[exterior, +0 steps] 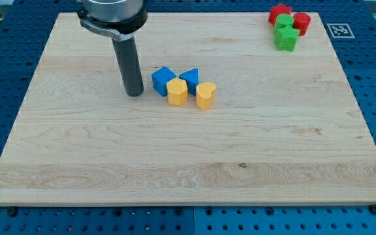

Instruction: Push blue triangle slightly down

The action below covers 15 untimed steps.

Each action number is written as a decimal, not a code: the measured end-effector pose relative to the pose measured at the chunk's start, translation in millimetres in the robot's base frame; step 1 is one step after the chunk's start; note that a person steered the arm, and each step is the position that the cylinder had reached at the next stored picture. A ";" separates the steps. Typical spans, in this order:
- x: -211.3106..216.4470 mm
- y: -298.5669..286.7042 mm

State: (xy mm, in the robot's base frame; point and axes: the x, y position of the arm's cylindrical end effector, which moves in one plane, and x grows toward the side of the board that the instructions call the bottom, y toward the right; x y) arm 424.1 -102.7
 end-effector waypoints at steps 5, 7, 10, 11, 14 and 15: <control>-45.4 -33.7; -108.1 101.7; -41.6 106.7; -30.8 142.6; -37.1 148.6; -28.2 123.9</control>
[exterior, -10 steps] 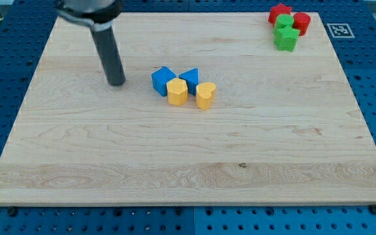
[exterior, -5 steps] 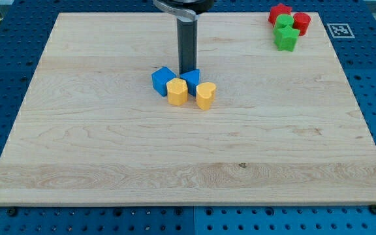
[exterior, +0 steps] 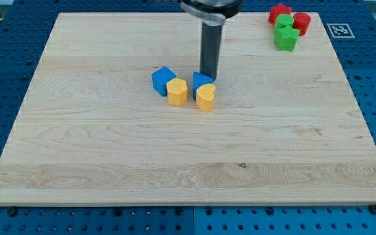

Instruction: Push blue triangle slightly down

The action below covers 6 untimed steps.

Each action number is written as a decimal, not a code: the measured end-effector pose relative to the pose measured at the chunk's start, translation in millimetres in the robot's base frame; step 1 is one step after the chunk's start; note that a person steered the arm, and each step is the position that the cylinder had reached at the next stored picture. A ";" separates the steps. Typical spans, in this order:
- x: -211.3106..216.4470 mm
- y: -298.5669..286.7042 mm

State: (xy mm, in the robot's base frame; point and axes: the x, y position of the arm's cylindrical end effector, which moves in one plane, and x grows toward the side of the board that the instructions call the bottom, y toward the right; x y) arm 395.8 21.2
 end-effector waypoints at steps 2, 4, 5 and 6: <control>35.4 -19.9; 68.3 -33.7; 69.4 -21.2; 68.5 11.9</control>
